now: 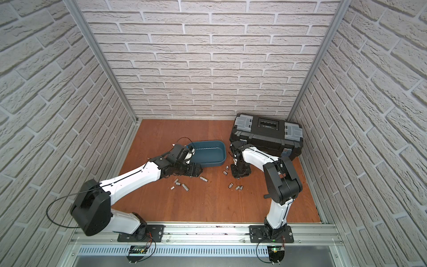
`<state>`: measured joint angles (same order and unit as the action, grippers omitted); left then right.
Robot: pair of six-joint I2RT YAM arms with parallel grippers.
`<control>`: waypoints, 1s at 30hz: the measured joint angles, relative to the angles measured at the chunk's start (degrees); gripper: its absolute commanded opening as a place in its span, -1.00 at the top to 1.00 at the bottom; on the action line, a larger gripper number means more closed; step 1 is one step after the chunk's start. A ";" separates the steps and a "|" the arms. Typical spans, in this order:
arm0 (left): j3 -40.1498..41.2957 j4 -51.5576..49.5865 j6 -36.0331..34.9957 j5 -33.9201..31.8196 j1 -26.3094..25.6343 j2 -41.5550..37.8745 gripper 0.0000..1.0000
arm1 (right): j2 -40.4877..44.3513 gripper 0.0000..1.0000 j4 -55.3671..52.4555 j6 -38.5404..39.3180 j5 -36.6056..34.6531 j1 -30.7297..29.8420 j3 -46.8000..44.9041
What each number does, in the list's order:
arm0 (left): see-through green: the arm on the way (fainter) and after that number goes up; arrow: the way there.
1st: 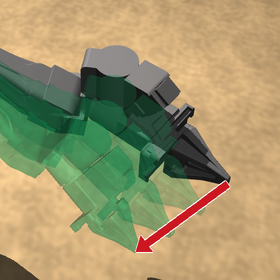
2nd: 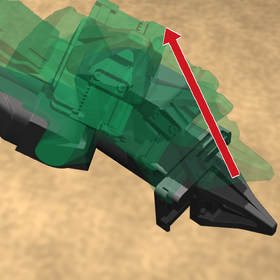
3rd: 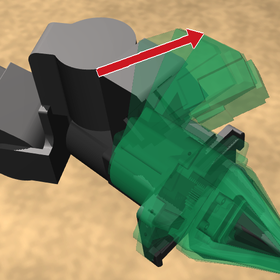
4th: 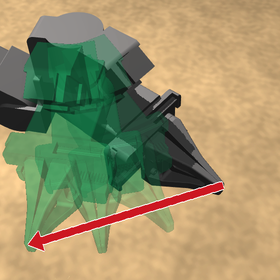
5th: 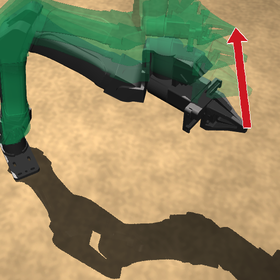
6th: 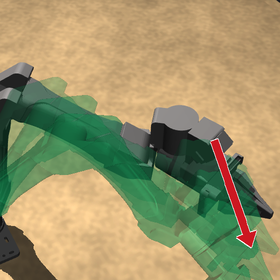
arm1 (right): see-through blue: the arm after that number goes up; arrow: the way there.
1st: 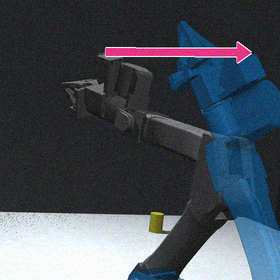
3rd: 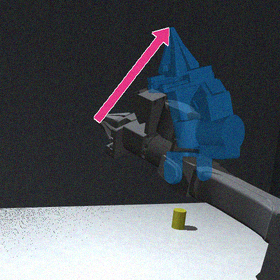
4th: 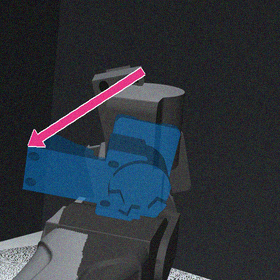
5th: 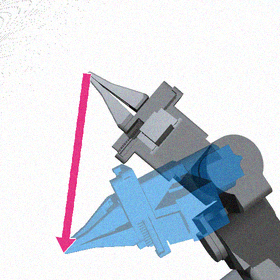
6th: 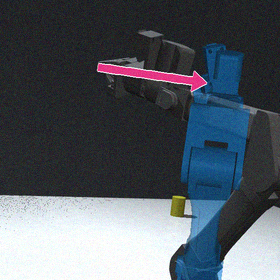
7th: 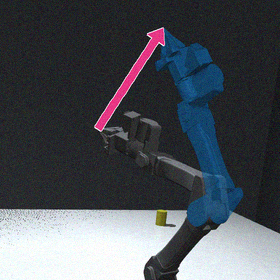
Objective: Put the socket on the desktop into the storage box
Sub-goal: Pick up the socket head from the center of the board.
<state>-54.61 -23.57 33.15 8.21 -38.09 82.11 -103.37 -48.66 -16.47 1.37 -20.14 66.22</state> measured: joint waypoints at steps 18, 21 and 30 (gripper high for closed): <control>0.44 0.35 0.09 -0.94 -0.24 0.00 -0.86 | -1.27 0.61 -0.87 0.37 0.24 -1.16 0.94; 0.48 0.46 0.17 -1.57 0.24 -0.20 -0.87 | -0.48 0.62 -2.19 0.20 0.24 -2.08 2.58; 0.52 0.39 0.92 -1.79 6.75 -2.93 -0.88 | 5.49 0.61 -7.67 -1.18 0.85 -5.29 13.73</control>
<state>-54.08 -23.18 34.06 6.42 -31.33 79.18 -97.89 -56.34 -17.65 2.22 -25.43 79.94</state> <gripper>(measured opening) 0.938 0.228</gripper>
